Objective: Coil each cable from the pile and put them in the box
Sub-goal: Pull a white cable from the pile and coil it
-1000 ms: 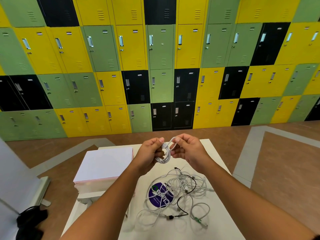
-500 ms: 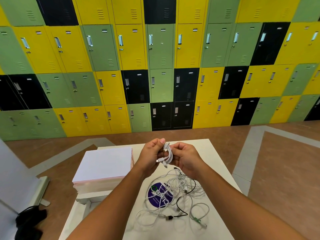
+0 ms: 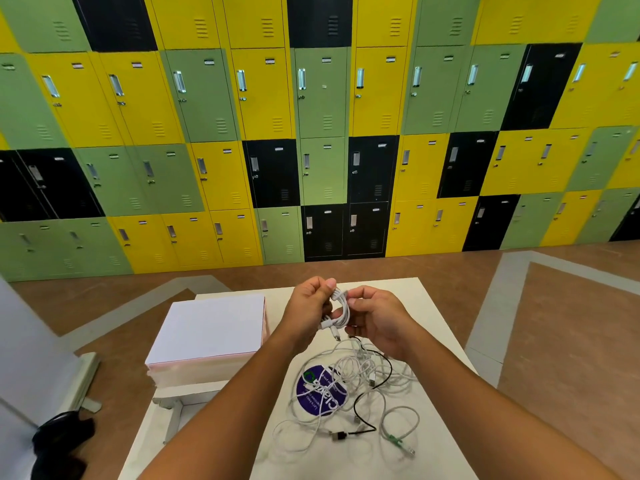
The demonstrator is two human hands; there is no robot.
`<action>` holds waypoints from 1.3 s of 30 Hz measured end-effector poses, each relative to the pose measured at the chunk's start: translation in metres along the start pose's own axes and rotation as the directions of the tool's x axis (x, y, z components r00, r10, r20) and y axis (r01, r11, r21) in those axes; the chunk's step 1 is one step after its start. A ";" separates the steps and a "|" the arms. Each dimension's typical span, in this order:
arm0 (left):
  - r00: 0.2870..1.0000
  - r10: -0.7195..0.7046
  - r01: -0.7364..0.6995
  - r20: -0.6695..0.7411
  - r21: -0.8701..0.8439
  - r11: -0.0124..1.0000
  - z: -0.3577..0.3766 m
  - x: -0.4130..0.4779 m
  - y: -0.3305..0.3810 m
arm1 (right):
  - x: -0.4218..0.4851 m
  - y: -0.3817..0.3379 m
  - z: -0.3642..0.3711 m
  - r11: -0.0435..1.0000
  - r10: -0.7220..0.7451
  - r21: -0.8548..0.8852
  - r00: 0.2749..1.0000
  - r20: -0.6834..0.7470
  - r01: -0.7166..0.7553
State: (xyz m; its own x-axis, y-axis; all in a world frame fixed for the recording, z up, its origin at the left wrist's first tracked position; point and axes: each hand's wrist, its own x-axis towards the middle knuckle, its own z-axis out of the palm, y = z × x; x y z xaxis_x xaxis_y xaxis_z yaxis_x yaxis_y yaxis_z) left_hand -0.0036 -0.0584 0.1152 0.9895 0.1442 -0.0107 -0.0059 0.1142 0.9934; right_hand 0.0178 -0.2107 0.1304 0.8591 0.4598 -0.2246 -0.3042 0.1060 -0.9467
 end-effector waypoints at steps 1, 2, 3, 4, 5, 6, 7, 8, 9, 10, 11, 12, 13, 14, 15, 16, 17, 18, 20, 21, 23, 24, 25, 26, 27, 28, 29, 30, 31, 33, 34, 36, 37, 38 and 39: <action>1.000 0.002 -0.001 -0.017 0.028 1.000 0.000 0.001 -0.001 | 0.000 0.000 0.001 1.000 0.003 0.005 1.000 0.002 -0.003; 1.000 0.005 -0.003 -0.031 0.049 0.999 -0.001 0.002 -0.003 | -0.001 0.000 0.002 1.000 0.002 -0.008 1.000 0.005 -0.002; 0.999 0.009 -0.007 -0.039 0.057 0.998 0.000 0.002 -0.005 | 0.000 0.001 0.004 0.999 -0.007 -0.038 1.000 0.004 0.007; 0.999 0.011 -0.009 -0.041 0.055 0.998 0.000 0.002 -0.007 | 0.000 0.002 0.005 0.997 -0.018 -0.072 1.000 -0.003 0.018; 0.999 0.011 -0.009 -0.042 0.053 0.999 0.001 0.002 -0.008 | 0.000 0.003 0.005 0.995 -0.029 -0.098 1.000 -0.012 0.027; 0.999 0.010 -0.008 -0.043 0.053 0.999 0.001 0.002 -0.009 | 0.001 0.005 0.006 0.993 -0.033 -0.111 0.999 -0.020 0.030; 0.999 0.010 -0.007 -0.041 0.057 0.998 0.001 0.003 -0.009 | 0.002 0.006 0.006 0.993 -0.032 -0.111 0.999 -0.028 0.029; 0.999 0.010 -0.007 -0.038 0.061 0.998 0.001 0.003 -0.010 | 0.002 0.008 0.005 0.995 -0.027 -0.101 0.999 -0.034 0.023; 0.999 0.009 -0.007 -0.037 0.069 0.998 0.000 0.004 -0.010 | 0.002 0.009 0.005 0.996 -0.020 -0.089 0.999 -0.033 0.017; 0.999 0.010 -0.007 -0.037 0.079 0.997 0.000 0.004 -0.010 | 0.001 0.010 0.006 0.996 -0.017 -0.083 1.000 -0.022 0.015; 0.999 0.014 -0.010 -0.040 0.090 0.996 0.000 0.004 -0.010 | 0.002 0.011 0.008 0.996 -0.017 -0.093 1.000 -0.005 0.016; 0.999 0.021 -0.016 -0.043 0.101 0.995 0.000 0.005 -0.010 | 0.002 0.012 0.010 0.993 -0.017 -0.120 1.000 0.009 0.018; 0.999 0.029 -0.024 -0.044 0.109 0.994 0.001 0.004 -0.009 | 0.002 0.013 0.013 0.987 -0.013 -0.160 1.000 0.014 0.015; 0.998 0.036 -0.031 -0.046 0.113 0.993 0.002 0.004 -0.009 | 0.002 0.013 0.015 0.981 -0.008 -0.195 1.000 0.016 0.011; 0.998 0.041 -0.035 -0.051 0.117 0.993 0.003 0.004 -0.009 | 0.002 0.012 0.016 0.977 -0.002 -0.214 1.000 0.019 0.006; 0.997 0.045 -0.037 -0.064 0.127 0.991 0.003 0.004 -0.009 | 0.002 0.012 0.017 0.977 0.004 -0.215 1.000 0.028 0.002; 0.996 0.049 -0.037 -0.080 0.140 0.989 0.002 0.004 -0.009 | 0.002 0.011 0.016 0.977 0.008 -0.213 0.999 0.046 0.002; 0.994 0.054 -0.039 -0.098 0.152 0.988 0.001 0.004 -0.010 | 0.001 0.010 0.015 0.976 0.009 -0.219 0.998 0.062 0.005; 0.988 0.078 -0.054 -0.131 0.179 0.982 0.002 0.004 -0.008 | 0.002 0.008 0.013 0.966 -0.005 -0.259 0.999 0.047 0.017; 0.984 0.093 -0.062 -0.150 0.202 0.977 0.003 0.003 -0.006 | 0.002 0.006 0.013 0.958 -0.017 -0.285 1.000 0.013 0.020; 0.974 0.123 -0.073 -0.189 0.251 0.965 0.001 0.004 -0.002 | 0.004 0.003 0.014 0.953 -0.029 -0.302 0.996 -0.084 0.003; 0.971 0.134 -0.078 -0.199 0.268 0.960 0.000 0.006 0.000 | 0.005 0.002 0.015 0.950 -0.031 -0.313 0.991 -0.129 -0.011; 0.968 0.146 -0.085 -0.203 0.280 0.956 -0.002 0.006 0.001 | 0.005 0.001 0.015 0.940 -0.042 -0.340 0.986 -0.163 -0.016; 0.966 0.159 -0.095 -0.202 0.295 0.951 -0.003 0.008 0.002 | 0.005 0.001 0.014 0.929 -0.061 -0.369 0.982 -0.180 -0.010; 0.964 0.172 -0.102 -0.203 0.317 0.943 -0.004 0.009 0.003 | 0.005 0.001 0.014 0.923 -0.079 -0.386 0.980 -0.182 0.002; 0.960 0.183 -0.103 -0.210 0.341 0.934 -0.005 0.010 0.002 | 0.005 0.001 0.013 0.919 -0.090 -0.395 0.981 -0.173 0.015; 0.956 0.187 -0.098 -0.224 0.356 0.929 -0.008 0.011 0.000 | 0.005 0.002 0.013 0.913 -0.093 -0.407 0.983 -0.158 0.021; 0.953 0.181 -0.084 -0.245 0.361 0.929 -0.011 0.011 0.000 | 0.004 0.001 0.012 0.905 -0.086 -0.425 0.987 -0.136 0.020; 0.950 0.171 -0.068 -0.263 0.359 0.931 -0.016 0.012 -0.002 | 0.002 0.001 0.011 0.893 -0.072 -0.450 0.992 -0.106 0.017; 0.949 0.147 -0.045 -0.278 0.344 0.938 -0.026 0.015 -0.005 | -0.002 -0.002 0.008 0.859 -0.041 -0.512 0.999 -0.027 0.021; 0.950 0.138 -0.038 -0.279 0.336 0.941 -0.028 0.015 -0.007 | -0.003 -0.004 0.006 0.833 -0.034 -0.552 0.999 0.005 0.032; 0.948 0.129 -0.030 -0.292 0.320 0.947 -0.026 0.013 -0.008 | -0.003 -0.009 0.004 0.782 -0.036 -0.621 0.999 0.034 0.050; 0.948 0.118 -0.026 -0.296 0.299 0.954 -0.024 0.012 -0.007 | -0.002 -0.010 0.002 0.763 -0.039 -0.645 0.999 0.029 0.048; 0.952 0.099 -0.020 -0.289 0.264 0.964 -0.022 0.012 -0.007 | -0.001 -0.011 0.000 0.738 -0.047 -0.674 0.999 0.015 0.045; 0.961 0.069 -0.010 -0.267 0.217 0.976 -0.021 0.011 -0.007 | 0.001 -0.011 -0.003 0.705 -0.064 -0.708 0.998 -0.003 0.043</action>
State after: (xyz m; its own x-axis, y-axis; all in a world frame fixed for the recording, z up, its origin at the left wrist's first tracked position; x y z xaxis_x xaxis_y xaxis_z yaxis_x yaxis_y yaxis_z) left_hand 0.0041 -0.0367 0.1057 0.9122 0.4088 0.0277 0.0162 -0.1036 0.9945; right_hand 0.0230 -0.2142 0.1401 0.8783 0.4491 -0.1639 0.1139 -0.5296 -0.8406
